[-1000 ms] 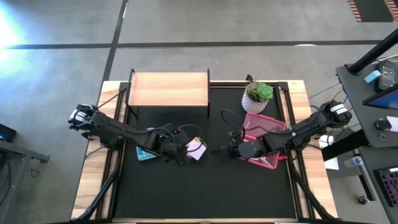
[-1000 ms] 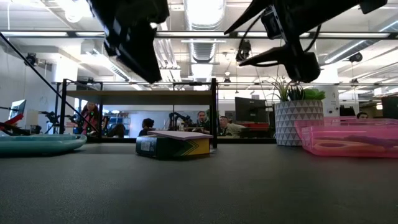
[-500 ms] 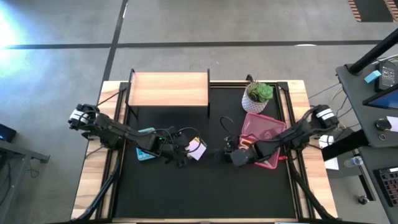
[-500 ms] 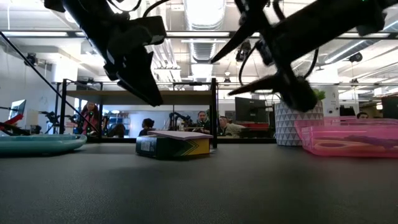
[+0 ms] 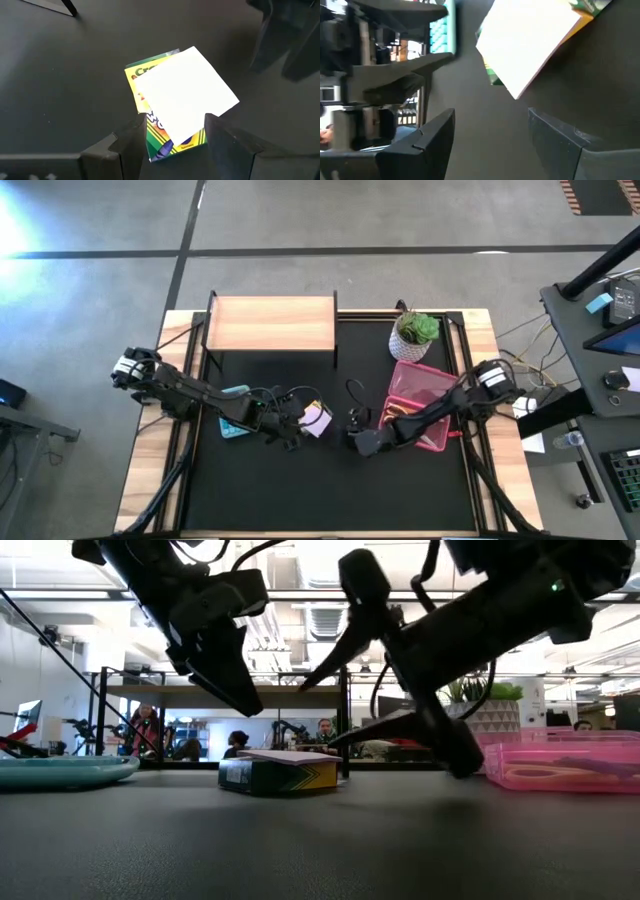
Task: Pack school essentials
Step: Put the pink sticky notes into the pink supply box
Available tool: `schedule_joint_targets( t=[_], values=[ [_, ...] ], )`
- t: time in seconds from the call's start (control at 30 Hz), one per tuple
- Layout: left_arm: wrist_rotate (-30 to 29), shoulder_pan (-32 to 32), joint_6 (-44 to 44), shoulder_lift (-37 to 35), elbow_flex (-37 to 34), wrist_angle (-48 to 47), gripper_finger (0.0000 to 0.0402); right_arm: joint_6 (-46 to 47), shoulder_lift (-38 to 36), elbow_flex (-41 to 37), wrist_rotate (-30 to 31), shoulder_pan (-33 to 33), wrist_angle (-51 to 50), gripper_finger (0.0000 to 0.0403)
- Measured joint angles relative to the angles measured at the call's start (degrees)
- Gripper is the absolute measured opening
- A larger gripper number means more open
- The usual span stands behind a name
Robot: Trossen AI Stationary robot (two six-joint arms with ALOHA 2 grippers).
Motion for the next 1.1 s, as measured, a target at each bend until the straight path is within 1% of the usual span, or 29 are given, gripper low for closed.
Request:
schedule_joint_targets(
  t=[0.27,0.53,0.83,1.1],
  values=[
    [0.0,0.0,-0.1,0.0,0.0,0.5,0.0183,1.5,3.7,2.1,0.1,-0.7,-0.6,0.0228],
    [-0.1,0.0,-0.2,0.0,0.1,0.8,0.0183,2.5,3.7,2.5,0.8,-2.1,-3.5,0.0227],
    [-0.1,0.0,-0.2,0.0,0.1,0.8,0.0183,2.2,3.7,2.5,1.2,-3.7,-4.7,0.0207],
    [-0.1,0.0,-0.1,0.0,0.1,0.8,0.0183,1.0,3.7,3.0,1.5,-5.6,-6.4,0.0205]
  ],
)
